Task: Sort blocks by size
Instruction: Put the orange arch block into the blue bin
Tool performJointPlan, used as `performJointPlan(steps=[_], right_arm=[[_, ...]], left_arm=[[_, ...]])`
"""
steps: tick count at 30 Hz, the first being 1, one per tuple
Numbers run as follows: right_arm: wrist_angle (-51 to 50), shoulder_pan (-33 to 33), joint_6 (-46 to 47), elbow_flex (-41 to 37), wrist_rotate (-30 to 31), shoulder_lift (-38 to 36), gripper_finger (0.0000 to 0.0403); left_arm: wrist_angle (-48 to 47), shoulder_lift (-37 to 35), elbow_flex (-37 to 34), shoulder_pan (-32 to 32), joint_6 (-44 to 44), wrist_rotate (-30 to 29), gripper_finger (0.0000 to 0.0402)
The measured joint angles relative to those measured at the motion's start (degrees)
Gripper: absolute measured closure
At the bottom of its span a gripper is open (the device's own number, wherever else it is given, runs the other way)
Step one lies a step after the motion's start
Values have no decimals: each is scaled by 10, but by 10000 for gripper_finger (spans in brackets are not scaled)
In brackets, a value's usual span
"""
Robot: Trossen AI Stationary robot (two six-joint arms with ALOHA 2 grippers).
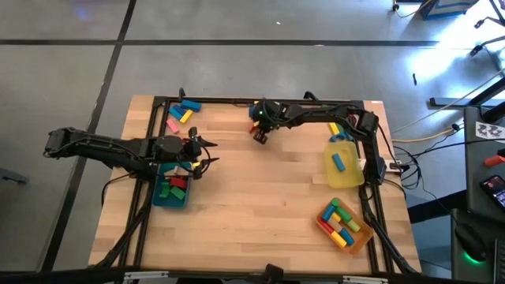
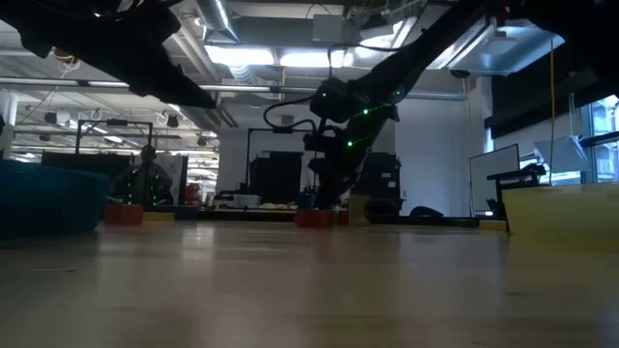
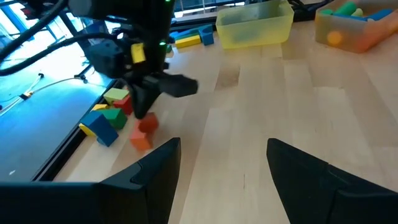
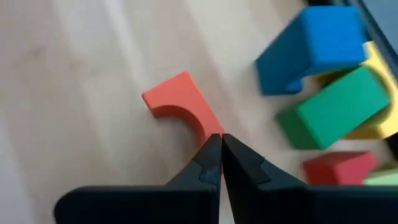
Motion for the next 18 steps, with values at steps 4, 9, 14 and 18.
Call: performJointPlan(steps=[4,9,14,18], right_arm=[[-31,27,4,-2,-5,-18,385],[-66,61,3,-4,-9,-42,384],[-58,84,3,-3,-8,-63,384],[-39,91,-9,-3,-4,-63,379]], left_arm=[[-5,0,0,0,-2,0,178],[-7,0,0,0,-3,0,178],[-7,0,0,0,-3,0,178],[-6,0,0,0,-3,0,178]])
